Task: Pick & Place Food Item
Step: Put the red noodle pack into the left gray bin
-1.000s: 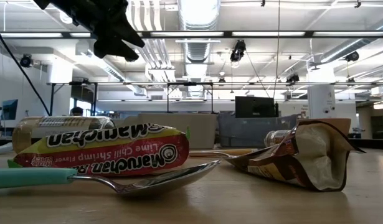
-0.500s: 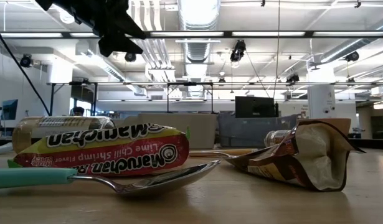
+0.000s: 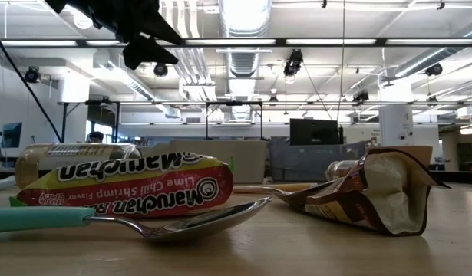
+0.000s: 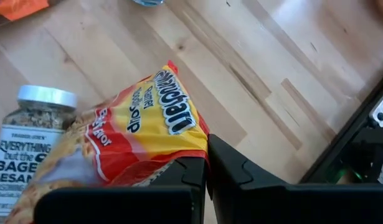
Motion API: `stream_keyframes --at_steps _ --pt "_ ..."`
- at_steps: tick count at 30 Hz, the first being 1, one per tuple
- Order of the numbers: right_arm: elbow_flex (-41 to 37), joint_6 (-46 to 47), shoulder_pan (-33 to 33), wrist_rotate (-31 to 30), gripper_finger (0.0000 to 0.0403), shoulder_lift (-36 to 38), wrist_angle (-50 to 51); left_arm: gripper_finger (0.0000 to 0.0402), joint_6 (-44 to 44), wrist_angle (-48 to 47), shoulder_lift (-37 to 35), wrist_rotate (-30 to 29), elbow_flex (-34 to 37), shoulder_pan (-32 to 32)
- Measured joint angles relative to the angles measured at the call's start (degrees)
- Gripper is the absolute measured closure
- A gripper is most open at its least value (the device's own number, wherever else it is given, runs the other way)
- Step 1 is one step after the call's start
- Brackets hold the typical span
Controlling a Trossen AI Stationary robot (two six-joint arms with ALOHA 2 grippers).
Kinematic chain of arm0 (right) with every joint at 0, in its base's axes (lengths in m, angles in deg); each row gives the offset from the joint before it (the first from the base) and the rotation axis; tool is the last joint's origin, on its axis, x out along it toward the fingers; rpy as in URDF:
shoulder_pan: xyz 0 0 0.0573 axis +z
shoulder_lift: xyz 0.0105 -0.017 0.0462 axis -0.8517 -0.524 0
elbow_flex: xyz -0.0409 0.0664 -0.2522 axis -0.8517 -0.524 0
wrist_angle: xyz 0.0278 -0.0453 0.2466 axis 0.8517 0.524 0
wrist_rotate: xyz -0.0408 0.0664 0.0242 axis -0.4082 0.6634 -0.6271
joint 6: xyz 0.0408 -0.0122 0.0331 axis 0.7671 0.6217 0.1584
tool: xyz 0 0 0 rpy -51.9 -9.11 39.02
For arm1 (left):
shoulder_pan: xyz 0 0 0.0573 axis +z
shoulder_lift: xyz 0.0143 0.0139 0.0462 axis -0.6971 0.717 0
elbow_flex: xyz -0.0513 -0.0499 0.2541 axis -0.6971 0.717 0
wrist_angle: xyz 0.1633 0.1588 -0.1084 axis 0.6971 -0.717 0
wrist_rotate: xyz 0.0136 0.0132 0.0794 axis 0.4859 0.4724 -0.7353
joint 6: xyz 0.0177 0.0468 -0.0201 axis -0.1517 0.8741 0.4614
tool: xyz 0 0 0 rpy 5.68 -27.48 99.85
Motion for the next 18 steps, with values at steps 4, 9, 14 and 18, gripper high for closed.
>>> stream_keyframes --at_steps 4,9,14,18 --pt "1.5 -2.5 -1.5 -0.7 0.0395 0.3 0.3 0.0139 -0.2 0.7 0.0 0.0 0.0 0.0" --pt "5.1 -8.1 -4.2 -3.4 0.0395 1.1 0.3 0.0139 -0.6 1.8 0.0 0.0 0.0 0.0" --pt "8.7 -15.6 -7.5 -5.1 0.0395 1.9 0.3 0.0139 -1.0 1.9 0.0 0.0 0.0 0.0" --pt "11.2 -22.3 -11.1 -5.5 0.0395 2.2 0.3 0.0139 -1.5 1.8 0.0 0.0 0.0 0.0"
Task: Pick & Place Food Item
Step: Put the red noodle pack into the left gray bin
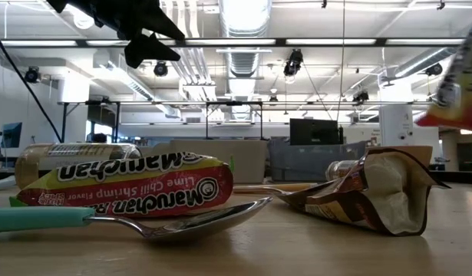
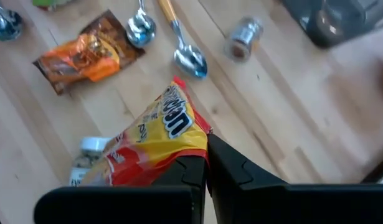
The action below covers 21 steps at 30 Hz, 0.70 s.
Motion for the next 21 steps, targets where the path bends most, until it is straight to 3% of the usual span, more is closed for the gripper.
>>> stream_keyframes --at_steps 5,12,21 --pt "2.9 -8.6 -5.8 2.9 0.0395 0.0 -0.1 0.0139 -0.1 0.0 0.0 0.0 0.0 0.0" --pt "5.8 -13.5 -14.9 5.7 0.0395 -0.1 0.0 0.0139 -0.6 0.0 0.0 0.0 0.0 -0.2" --pt "9.8 -27.7 -28.7 15.9 0.0395 0.5 -1.0 0.0139 -0.6 1.0 0.0 1.4 0.0 -1.8"
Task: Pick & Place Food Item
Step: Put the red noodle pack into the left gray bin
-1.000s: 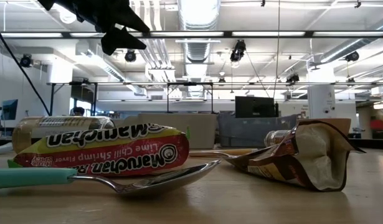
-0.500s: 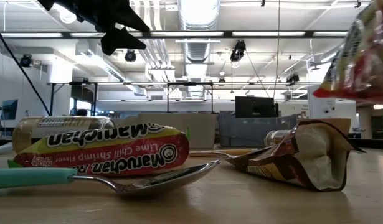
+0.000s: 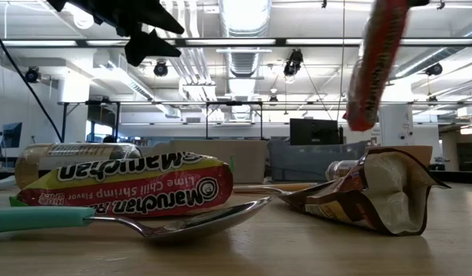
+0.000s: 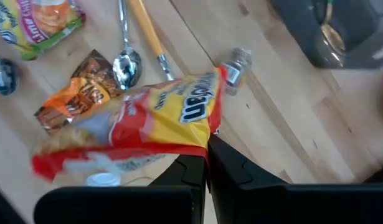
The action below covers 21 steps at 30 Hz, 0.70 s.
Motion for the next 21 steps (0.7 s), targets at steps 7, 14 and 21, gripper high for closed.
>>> stream_keyframes --at_steps 7,14,21 --pt "1.3 -12.7 -9.8 10.0 0.0395 0.0 -4.7 0.0139 0.2 1.7 0.0 0.5 -0.4 -4.6" --pt "1.3 -19.4 -15.9 16.2 0.0395 0.0 -13.8 0.0139 3.5 3.9 0.0 -0.6 -0.4 -11.1" --pt "1.3 -21.6 -19.2 21.4 0.0395 -0.4 -22.4 0.0139 2.3 4.0 0.0 -8.0 -0.4 -15.7"
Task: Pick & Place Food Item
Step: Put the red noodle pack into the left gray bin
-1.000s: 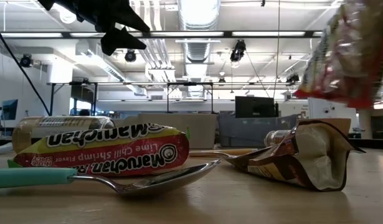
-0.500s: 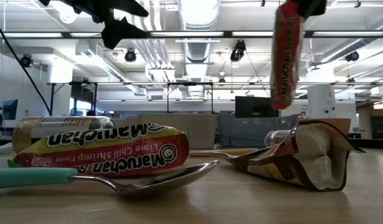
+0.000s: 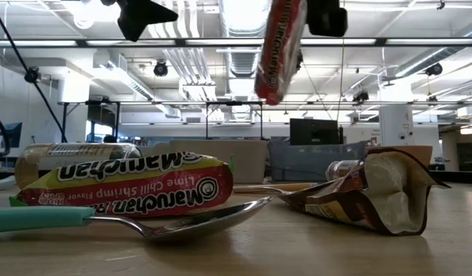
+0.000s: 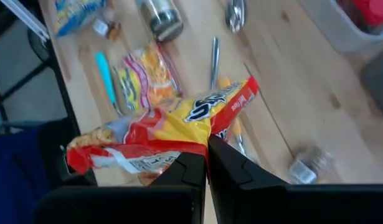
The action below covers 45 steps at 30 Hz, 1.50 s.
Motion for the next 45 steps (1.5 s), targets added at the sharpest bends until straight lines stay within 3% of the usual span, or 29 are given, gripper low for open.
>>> stream_keyframes --at_steps 5,11,15,21,25,45 --pt "-0.1 0.2 -1.7 0.0 0.0395 -1.0 -6.1 0.0139 -0.8 4.9 2.2 -5.0 0.0 -3.7" --pt "-0.1 -1.2 -3.8 0.0 0.0395 -2.2 -12.9 0.0139 7.1 12.0 8.7 -14.3 -0.1 -9.1" --pt "-0.2 -2.2 -4.8 -2.5 0.0395 -2.2 -13.7 0.0139 7.2 13.0 13.4 -19.5 -2.1 -11.4" --pt "-0.2 -3.4 -5.4 -4.0 0.0395 -2.5 -17.9 0.0139 8.7 12.9 22.4 -34.0 -7.0 -14.0" --pt "-0.3 -4.1 -5.4 -4.8 0.0395 -3.3 -21.1 0.0139 9.0 12.2 26.8 -40.2 -10.5 -14.7" --pt "-0.2 -3.0 -5.8 -4.7 0.0395 -4.7 -30.7 0.0139 4.5 11.4 29.1 -50.4 -13.5 -15.8"
